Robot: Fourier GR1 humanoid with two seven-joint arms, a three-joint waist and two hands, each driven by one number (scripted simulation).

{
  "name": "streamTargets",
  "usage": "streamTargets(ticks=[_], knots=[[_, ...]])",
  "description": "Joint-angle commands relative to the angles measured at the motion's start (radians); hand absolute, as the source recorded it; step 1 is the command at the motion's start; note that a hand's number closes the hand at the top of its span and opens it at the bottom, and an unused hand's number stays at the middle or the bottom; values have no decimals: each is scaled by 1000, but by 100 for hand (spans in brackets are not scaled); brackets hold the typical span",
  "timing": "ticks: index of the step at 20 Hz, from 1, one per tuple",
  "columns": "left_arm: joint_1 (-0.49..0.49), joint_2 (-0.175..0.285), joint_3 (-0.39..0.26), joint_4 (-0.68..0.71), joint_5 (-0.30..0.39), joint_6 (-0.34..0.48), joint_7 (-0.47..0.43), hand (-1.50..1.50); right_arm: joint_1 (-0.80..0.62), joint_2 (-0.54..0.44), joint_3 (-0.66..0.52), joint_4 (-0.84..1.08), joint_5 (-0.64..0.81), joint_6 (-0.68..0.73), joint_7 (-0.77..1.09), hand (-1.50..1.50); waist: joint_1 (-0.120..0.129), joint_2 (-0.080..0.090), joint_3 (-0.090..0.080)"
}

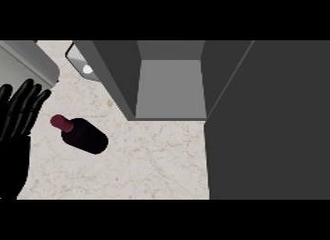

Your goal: Pick up the wine, place it into the cabinet and close the cabinet

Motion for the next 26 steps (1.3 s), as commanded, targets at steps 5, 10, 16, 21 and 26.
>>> streamTargets(ticks=[5,10,16,21,26], knots=[[-257,120,152,275,78,-87,-47,-150,76,20,-18,-64,-12,2,-25,-150,-10,-28,10],[-252,-17,115,285,299,-60,175,-150,181,-47,57,-126,-204,172,119,-150,-17,-31,10],[-285,-13,97,185,324,9,312,-150,140,-81,-46,-192,-318,176,230,-150,3,-31,11],[-357,-40,64,258,264,71,289,-150,212,-67,-26,-313,-316,175,302,-150,-3,-31,10],[-292,-72,-1,216,239,70,259,-150,154,-59,-58,-311,-348,157,375,-150,2,-31,10]])
